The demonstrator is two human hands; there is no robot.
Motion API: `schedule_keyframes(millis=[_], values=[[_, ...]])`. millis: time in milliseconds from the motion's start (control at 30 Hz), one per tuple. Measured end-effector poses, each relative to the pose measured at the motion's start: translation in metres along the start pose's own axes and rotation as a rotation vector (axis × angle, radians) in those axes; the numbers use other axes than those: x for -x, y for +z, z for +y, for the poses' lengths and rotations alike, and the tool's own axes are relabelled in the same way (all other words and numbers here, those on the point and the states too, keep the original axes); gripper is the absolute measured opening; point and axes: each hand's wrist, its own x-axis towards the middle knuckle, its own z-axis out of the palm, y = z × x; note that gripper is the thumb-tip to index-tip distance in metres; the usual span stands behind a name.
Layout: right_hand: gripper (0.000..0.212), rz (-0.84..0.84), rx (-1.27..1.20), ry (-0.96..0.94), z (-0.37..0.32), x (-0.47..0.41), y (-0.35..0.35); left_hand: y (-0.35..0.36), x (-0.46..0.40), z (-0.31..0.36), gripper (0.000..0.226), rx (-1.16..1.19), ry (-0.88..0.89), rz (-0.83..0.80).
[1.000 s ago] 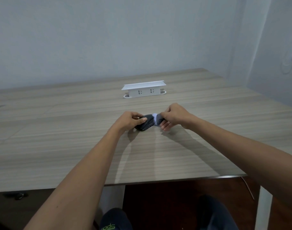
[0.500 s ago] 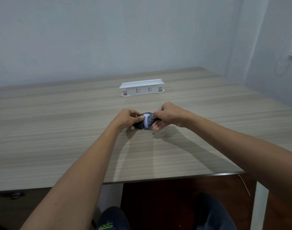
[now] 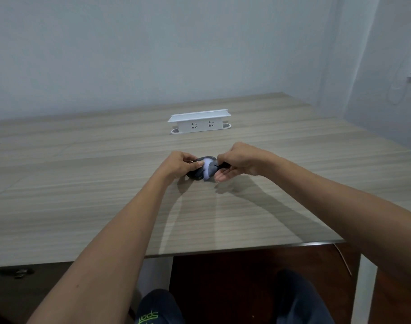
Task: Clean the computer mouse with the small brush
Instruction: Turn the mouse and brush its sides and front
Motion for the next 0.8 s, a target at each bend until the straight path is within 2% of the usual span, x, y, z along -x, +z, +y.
schedule_keyframes(millis=[100,300,433,533,733,800], values=[[0.024,0.017,-0.005,0.009,-0.002,-0.001,0.001,0.0,0.001,0.0,0.037,0.007,-0.001,0.007],[0.022,0.188,-0.048,-0.015,-0.001,-0.006,-0.005,0.003,0.0,-0.002,0.034,0.016,-0.005,0.019],[0.016,0.076,-0.067,0.015,0.0,0.002,0.013,0.002,-0.002,-0.003,0.032,0.001,0.004,0.026],[0.024,0.029,-0.079,0.047,-0.001,0.005,0.02,0.002,-0.002,-0.003,0.031,-0.006,0.008,0.018],[0.022,0.22,-0.143,-0.008,-0.004,-0.005,-0.002,0.004,0.0,-0.003,0.032,0.017,0.009,0.036],[0.023,0.199,-0.162,-0.002,-0.003,-0.004,0.001,0.004,-0.001,-0.004,0.032,0.028,0.013,0.033]])
